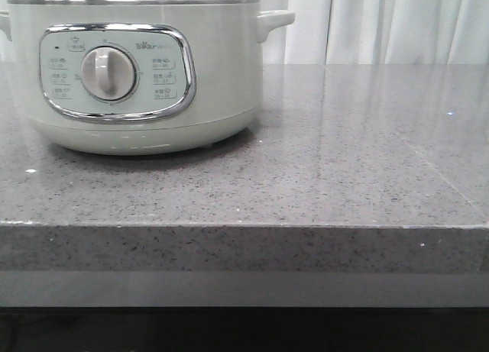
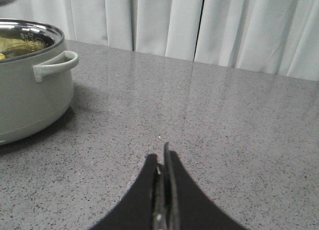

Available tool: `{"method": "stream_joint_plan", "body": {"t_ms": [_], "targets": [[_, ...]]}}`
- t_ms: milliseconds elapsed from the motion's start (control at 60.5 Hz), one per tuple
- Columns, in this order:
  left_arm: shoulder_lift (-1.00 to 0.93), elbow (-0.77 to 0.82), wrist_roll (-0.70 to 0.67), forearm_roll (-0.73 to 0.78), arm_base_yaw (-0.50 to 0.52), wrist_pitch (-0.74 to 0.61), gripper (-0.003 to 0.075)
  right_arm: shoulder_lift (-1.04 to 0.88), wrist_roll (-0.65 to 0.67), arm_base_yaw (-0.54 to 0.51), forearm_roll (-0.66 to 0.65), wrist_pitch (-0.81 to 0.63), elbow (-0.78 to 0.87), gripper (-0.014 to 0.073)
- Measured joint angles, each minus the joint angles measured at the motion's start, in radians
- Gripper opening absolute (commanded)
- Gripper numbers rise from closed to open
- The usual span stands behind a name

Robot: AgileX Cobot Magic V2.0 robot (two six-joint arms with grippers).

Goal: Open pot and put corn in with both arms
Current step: 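Lower the glass lid onto the pot with the left gripper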

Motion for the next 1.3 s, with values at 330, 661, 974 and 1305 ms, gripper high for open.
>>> {"method": "stream_joint_plan", "body": {"t_ms": [330,661,974,1305], "targets": [[0.211,-0.127,0.002,0.004,0.0,-0.027,0.0251,0.0,0.0,0.0,0.0,-0.006,0.0,-0.0067],[0.219,-0.131,0.004,0.006,0.0,-0.033,0.0251,0.0,0.0,0.0,0.0,-0.012,0.0,-0.0067],[0.225,-0.117,0.004,0.007,0.0,-0.029,0.0251,0.0,0.0,0.0,0.0,-0.017,0.0,-0.0067],[0.225,-0.118,0.004,0.015,0.0,-0.004,0.0251,0.0,0.0,0.0,0.0,-0.017,0.0,-0.0067]]}}
